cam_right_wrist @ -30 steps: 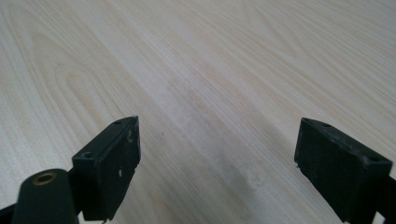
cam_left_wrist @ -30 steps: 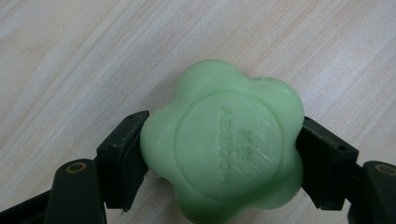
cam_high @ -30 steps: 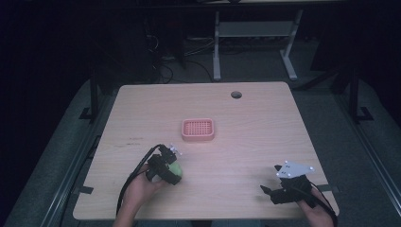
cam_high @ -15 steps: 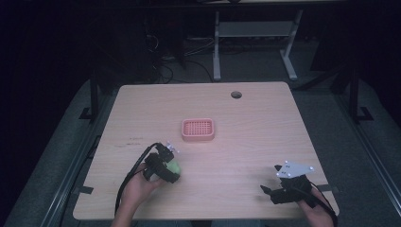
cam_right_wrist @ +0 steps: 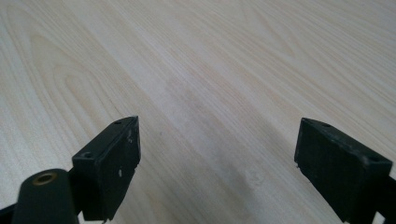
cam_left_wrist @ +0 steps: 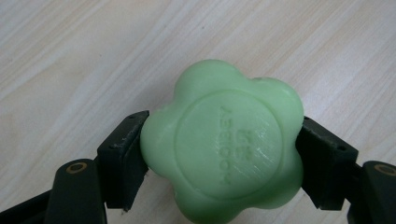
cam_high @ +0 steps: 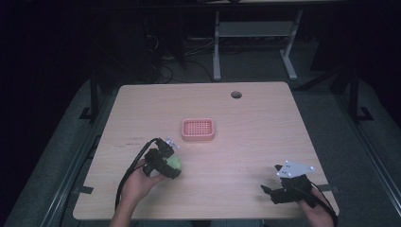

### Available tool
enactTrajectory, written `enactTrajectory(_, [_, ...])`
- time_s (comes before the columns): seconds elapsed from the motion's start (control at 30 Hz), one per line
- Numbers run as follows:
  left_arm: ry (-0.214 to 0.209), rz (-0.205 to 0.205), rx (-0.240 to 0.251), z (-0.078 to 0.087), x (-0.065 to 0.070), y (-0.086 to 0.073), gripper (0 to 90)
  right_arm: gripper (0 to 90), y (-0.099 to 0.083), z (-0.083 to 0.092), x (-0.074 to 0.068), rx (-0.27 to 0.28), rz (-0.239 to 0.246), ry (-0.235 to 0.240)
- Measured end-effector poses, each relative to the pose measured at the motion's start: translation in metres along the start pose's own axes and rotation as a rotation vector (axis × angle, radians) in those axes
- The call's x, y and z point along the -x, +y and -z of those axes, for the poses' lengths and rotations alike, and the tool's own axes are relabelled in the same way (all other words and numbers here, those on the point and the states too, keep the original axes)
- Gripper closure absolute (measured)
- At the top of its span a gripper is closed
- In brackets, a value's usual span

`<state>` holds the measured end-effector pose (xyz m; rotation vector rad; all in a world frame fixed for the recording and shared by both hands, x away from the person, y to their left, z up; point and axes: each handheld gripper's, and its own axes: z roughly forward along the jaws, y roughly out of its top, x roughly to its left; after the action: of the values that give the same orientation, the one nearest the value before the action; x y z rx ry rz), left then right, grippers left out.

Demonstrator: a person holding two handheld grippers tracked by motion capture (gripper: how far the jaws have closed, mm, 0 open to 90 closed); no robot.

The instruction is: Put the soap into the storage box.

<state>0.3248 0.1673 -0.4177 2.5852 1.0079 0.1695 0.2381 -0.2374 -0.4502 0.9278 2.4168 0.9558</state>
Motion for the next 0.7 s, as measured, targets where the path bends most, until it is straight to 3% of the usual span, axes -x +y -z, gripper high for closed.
enactTrajectory(0.7, [-0.028, -0.012, 0.008, 0.005, -0.005, 0.031, 26.5, 13.9, -0.001, 0.001, 0.002, 0.006, -0.010, -0.005])
